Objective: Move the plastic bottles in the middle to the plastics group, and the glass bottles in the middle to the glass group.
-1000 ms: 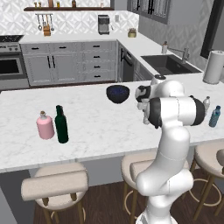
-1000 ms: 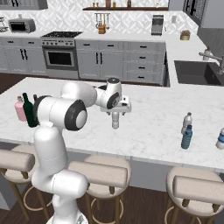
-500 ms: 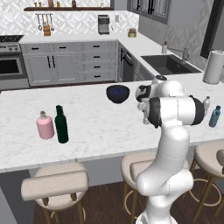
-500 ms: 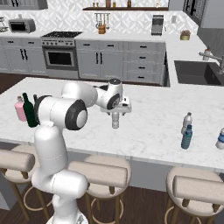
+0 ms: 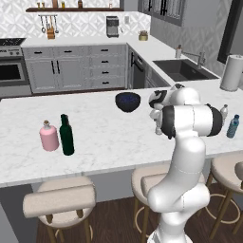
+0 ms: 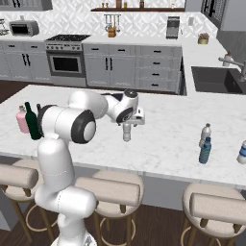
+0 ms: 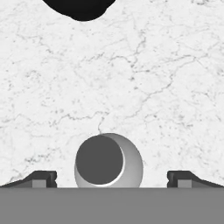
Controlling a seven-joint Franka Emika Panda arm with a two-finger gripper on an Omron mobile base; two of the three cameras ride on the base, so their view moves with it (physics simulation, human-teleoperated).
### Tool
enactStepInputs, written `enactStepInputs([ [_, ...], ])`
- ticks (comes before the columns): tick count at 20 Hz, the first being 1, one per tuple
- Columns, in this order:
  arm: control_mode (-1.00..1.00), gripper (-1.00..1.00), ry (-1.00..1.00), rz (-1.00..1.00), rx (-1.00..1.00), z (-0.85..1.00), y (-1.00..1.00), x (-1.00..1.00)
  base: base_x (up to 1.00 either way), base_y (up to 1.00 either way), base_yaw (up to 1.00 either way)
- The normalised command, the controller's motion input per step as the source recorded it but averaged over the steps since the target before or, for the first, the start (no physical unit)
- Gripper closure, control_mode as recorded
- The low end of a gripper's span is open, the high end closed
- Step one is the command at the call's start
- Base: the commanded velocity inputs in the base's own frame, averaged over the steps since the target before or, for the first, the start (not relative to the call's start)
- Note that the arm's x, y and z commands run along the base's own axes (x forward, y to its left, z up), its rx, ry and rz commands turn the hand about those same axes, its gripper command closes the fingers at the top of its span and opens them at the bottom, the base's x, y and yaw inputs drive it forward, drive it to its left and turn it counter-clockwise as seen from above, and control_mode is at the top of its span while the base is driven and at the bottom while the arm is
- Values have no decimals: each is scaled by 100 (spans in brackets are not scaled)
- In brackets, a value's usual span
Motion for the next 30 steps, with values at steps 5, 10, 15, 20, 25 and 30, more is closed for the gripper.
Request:
enactStepInputs([
  [5, -100, 100, 0, 0, 0, 0, 0, 0, 0, 0, 0],
  [10, -100, 100, 0, 0, 0, 0, 0, 0, 0, 0, 0],
  [15, -100, 100, 0, 0, 0, 0, 0, -7, 0, 0, 0],
  [20, -100, 100, -15, -9, 0, 13, -10, -60, 0, 0, 0],
  [25, -100, 100, -6, -29, 0, 27, -36, -39, 0, 0, 0],
  [30, -100, 100, 0, -39, 0, 22, -41, -2, 0, 0, 0],
])
